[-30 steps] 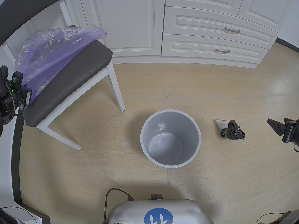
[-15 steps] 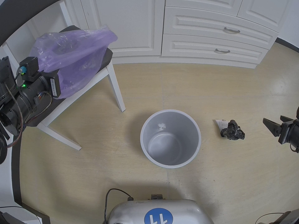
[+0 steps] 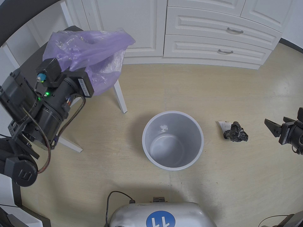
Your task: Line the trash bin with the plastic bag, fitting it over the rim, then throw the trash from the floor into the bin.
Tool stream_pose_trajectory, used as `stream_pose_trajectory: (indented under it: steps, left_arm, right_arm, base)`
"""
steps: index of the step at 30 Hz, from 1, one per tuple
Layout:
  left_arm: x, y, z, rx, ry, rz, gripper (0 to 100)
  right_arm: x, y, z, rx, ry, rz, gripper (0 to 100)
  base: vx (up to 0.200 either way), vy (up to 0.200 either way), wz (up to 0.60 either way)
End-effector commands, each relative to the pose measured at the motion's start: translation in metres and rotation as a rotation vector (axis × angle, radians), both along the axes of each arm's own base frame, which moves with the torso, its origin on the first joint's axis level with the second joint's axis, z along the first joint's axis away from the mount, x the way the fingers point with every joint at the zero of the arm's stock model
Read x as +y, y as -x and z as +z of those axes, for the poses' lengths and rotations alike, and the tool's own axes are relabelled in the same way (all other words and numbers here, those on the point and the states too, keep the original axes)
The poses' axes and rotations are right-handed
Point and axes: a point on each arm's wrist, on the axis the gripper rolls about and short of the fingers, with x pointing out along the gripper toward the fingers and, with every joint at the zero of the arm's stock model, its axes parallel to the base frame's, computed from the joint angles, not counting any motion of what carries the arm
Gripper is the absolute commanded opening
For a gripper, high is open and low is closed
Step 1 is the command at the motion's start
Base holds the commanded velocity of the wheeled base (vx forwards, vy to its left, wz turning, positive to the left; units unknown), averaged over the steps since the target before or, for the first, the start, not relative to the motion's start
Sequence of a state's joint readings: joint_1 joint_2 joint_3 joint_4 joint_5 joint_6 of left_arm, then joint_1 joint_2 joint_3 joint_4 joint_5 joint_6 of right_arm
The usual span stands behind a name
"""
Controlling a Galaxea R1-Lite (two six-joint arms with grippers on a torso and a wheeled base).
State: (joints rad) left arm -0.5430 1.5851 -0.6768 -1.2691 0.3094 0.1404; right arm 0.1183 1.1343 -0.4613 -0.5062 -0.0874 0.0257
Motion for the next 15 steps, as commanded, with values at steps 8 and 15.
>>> stream_pose_trajectory:
  steps: [8, 15]
  left_arm:
    - [-0.048, 0.026, -0.011, -0.053, 0.066, -0.209, 0]
    - [-0.054, 0.064, 0.006, -0.111, 0.119, -0.333, 0]
  right_arm:
    - [0.027, -0.002, -0.009, 0.045, -0.009, 0.09, 100]
    - [0.063, -0.009, -0.013, 0.031, -0.094, 0.187, 100]
  base:
    - [0.0, 0.0, 0.0]
    - [0.0, 0.0, 0.0]
